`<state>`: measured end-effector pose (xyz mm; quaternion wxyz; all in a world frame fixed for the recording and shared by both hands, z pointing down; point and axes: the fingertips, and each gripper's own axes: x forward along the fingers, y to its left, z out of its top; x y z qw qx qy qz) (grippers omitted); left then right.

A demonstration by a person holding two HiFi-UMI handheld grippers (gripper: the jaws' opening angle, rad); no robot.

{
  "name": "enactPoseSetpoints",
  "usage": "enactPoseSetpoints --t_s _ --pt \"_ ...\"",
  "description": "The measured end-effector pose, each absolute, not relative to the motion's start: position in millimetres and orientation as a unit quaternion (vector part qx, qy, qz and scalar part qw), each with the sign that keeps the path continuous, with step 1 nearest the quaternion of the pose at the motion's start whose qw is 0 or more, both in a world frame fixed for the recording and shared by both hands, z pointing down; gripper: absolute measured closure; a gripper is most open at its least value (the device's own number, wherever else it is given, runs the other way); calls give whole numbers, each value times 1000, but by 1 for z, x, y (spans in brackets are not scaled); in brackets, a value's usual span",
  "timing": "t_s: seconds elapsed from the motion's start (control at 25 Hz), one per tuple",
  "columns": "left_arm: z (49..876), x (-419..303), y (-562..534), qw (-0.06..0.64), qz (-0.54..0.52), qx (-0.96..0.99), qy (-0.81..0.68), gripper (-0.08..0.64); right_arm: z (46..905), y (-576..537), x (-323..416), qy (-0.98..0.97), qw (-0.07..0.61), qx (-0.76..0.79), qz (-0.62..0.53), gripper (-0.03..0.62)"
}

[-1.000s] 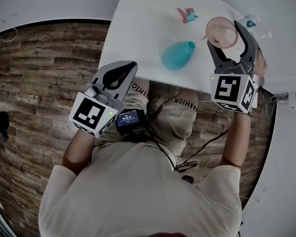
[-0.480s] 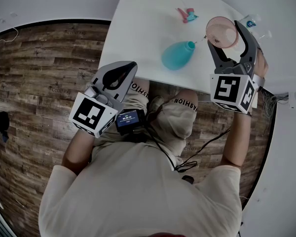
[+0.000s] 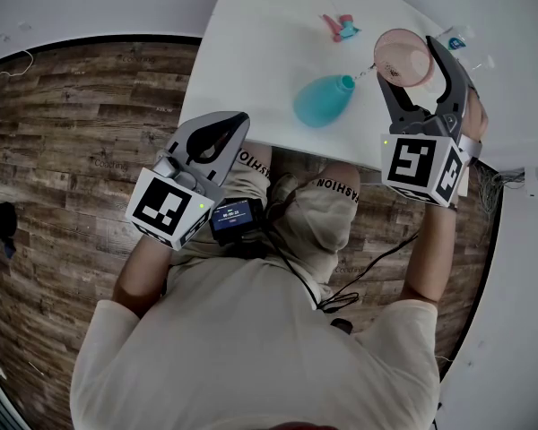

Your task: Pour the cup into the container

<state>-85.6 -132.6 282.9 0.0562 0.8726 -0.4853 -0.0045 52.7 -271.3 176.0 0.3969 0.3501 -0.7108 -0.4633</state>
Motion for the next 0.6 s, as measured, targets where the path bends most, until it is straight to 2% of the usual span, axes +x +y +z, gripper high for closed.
enactPoseSetpoints --t_s 0.6 --pt "283 -85 -132 58 -2 872 -486 551 176 -270 51 -703 397 349 -476 224"
